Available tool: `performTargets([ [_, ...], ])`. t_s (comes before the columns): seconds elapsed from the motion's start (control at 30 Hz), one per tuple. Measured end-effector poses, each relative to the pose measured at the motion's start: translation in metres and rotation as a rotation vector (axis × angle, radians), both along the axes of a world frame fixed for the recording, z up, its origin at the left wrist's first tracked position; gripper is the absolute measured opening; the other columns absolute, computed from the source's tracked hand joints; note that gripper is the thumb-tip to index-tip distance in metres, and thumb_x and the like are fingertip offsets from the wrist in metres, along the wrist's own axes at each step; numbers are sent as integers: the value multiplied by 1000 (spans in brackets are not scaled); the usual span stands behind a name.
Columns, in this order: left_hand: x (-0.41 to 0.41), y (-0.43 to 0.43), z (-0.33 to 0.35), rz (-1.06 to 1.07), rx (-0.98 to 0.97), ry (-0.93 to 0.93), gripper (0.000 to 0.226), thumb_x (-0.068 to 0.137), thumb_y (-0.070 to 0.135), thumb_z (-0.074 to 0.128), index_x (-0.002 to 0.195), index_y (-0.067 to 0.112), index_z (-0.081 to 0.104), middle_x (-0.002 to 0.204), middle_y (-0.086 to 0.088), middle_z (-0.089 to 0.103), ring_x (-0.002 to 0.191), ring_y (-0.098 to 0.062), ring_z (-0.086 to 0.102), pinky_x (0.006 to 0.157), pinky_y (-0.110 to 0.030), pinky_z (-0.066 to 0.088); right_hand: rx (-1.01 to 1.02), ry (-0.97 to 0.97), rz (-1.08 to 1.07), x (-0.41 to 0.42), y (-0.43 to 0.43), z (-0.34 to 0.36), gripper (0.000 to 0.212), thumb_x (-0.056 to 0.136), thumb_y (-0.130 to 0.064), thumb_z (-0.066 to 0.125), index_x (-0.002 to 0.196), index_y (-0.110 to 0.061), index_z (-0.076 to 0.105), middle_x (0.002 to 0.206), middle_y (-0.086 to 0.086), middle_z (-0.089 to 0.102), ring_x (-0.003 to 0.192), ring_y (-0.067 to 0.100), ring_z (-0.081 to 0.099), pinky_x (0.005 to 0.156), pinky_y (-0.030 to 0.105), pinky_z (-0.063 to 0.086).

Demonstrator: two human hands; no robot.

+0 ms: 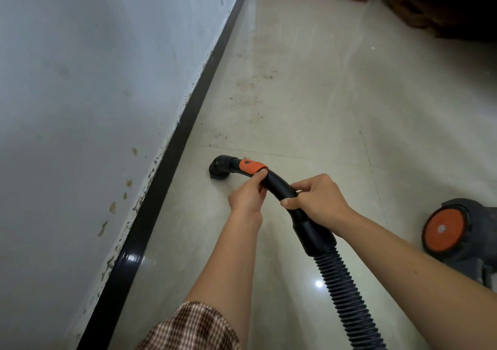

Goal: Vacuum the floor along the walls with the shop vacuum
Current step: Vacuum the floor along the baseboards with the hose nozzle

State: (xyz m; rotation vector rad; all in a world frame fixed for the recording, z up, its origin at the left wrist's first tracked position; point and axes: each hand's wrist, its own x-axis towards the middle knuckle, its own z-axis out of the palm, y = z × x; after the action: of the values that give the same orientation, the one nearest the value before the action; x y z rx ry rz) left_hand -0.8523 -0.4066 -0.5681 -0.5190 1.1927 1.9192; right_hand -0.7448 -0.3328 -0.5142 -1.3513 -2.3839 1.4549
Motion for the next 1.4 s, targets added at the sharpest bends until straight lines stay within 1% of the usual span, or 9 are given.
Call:
performTargets([
  [0.13, 11, 5, 2, -39, 4, -16, 14, 81, 4, 75, 93, 3, 68, 92, -9, 73, 72, -9, 71, 70, -17, 54, 2, -13, -8, 12, 6, 6, 16, 73, -11, 79, 87, -17, 79, 75, 10, 75, 69, 24, 69, 74, 37, 60],
  [0.27, 32, 9, 2, -21, -21, -54, 14, 77, 5, 79, 85, 5, 68, 80, -5, 74, 65, -7, 72, 67, -18, 53, -30, -50, -3, 32, 11, 11, 14, 73, -9, 78, 84, -18, 80, 74, 11, 75, 63, 23, 68, 75, 41, 61],
  [0.43, 58, 11, 6, 13, -43, -97, 15, 74, 6, 81, 82, 7, 69, 73, -3, 74, 70, -12, 73, 68, -21, 52, -68, -79, 8, 54, 15, 18, 13, 73, -6, 77, 82, -15, 80, 78, 16, 74, 62, 23, 66, 77, 44, 61],
  [0.5, 65, 11, 7, 24, -58, -113, 15, 73, 8, 82, 81, 7, 69, 70, -1, 74, 74, -13, 72, 70, -24, 51, -78, -87, 21, 60, 16, 22, 14, 73, -5, 76, 82, -14, 80, 79, 17, 73, 60, 22, 65, 75, 42, 60],
  [0.67, 79, 9, 10, 77, -75, -145, 16, 72, 8, 82, 77, 7, 67, 61, 2, 71, 71, -13, 71, 60, -23, 48, -105, -106, 33, 69, 18, 28, 17, 73, -1, 75, 84, -13, 81, 67, 12, 71, 53, 19, 64, 59, 28, 59],
  [0.87, 86, 11, 14, 19, -39, -139, 17, 73, 6, 82, 82, 5, 68, 72, -3, 73, 72, -14, 72, 64, -23, 50, -74, -103, 3, 79, 19, 30, 15, 72, -3, 77, 82, -13, 81, 73, 16, 73, 55, 19, 64, 66, 34, 60],
  [1.03, 86, 21, 18, -62, -6, -130, 20, 75, 5, 81, 90, 3, 68, 86, -9, 74, 78, -16, 73, 69, -21, 54, -34, -95, -51, 85, 24, 30, 15, 71, -7, 79, 79, -19, 81, 75, 11, 75, 60, 19, 67, 71, 36, 61],
  [1.27, 104, 36, 19, -125, 11, -144, 20, 75, 5, 81, 90, 4, 68, 88, -9, 74, 75, -13, 72, 66, -18, 53, -17, -120, -85, 105, 33, 36, 13, 71, -8, 79, 80, -17, 80, 75, 13, 74, 68, 28, 70, 77, 43, 61],
  [1.4, 118, 45, 21, -159, -10, -166, 21, 74, 8, 82, 90, 6, 68, 87, -8, 75, 79, -15, 73, 76, -24, 54, -16, -136, -100, 118, 38, 43, 15, 73, -6, 78, 83, -16, 81, 73, 11, 75, 66, 28, 71, 74, 42, 62],
])
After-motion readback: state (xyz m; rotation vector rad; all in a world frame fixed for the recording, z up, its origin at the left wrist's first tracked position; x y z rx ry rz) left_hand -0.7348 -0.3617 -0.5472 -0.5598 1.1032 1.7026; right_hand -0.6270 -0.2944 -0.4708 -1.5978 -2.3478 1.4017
